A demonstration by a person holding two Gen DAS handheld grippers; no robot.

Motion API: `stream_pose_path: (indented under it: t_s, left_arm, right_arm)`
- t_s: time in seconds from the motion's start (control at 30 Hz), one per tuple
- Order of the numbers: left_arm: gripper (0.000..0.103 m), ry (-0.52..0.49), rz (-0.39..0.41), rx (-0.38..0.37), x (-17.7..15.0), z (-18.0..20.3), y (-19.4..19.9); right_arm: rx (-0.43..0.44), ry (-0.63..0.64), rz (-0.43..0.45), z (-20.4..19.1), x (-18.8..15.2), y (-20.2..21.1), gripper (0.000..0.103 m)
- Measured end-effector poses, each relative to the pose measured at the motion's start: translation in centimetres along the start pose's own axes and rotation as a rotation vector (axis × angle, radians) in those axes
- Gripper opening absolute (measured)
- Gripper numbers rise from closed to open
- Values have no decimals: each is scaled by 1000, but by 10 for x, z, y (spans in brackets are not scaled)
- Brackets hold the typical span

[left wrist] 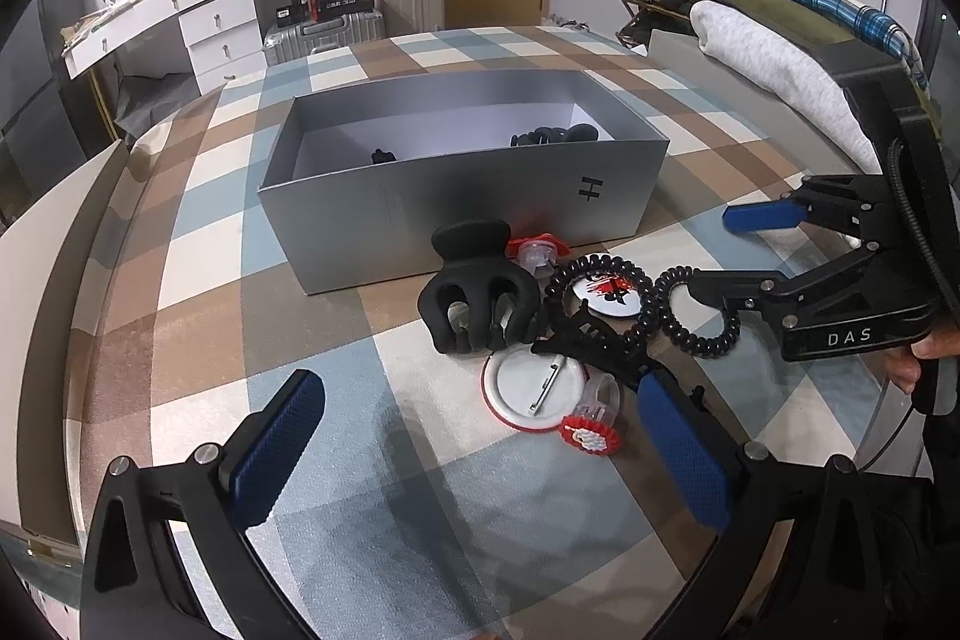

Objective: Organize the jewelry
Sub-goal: 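Reach the right tool to the black spiral hair tie and grasp it, then grasp the red hair tie with the left tool while the right tool holds the spiral tie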

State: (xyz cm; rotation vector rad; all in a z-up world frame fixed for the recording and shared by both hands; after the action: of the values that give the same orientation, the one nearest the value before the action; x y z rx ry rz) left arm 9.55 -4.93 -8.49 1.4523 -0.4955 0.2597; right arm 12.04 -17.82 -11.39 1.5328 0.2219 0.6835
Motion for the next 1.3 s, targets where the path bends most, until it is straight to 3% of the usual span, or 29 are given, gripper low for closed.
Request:
stream_pose_path:
  t_s: [0.1,0.37,0.63,0.8,1.1,1.17,1.3]
  left_arm:
    - [102,0,0,0,0,0,0]
    - [102,-1,0,-2,0,1,0]
    - [102,-3,-10,-15,0,4,-2]
    - [102,-3,-12,-24,0,4,-1]
    - [101,-48,-35,-90,-3,19,1]
    - [98,-75,-34,-96,-5,24,3]
    - [66,-125,-58,-97,-11,32,-1]
  right_arm:
    - [29,6,1,-5,0,0,59]
    - [40,35,13,-15,-1,3,45]
    - [52,103,22,-34,-1,5,9]
    - [61,107,35,-35,1,7,9]
    - [134,37,163,-26,15,43,9]
    - [134,16,197,-21,18,51,9]
    - [173,-23,242,-14,24,62,9]
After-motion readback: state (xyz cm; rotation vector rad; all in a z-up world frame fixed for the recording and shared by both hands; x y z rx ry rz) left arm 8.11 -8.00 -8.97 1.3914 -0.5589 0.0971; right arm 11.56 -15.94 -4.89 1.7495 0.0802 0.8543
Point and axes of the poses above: each gripper's, at about its wrist camera, not at the fingertips, and y roughly against the way its jaws point, z to its right, x to its top, the point moved 10 cm from there along -y, roughly the way its jaws point, and after that the axes turned 12 degrees about -z, right-handed, at the moved point
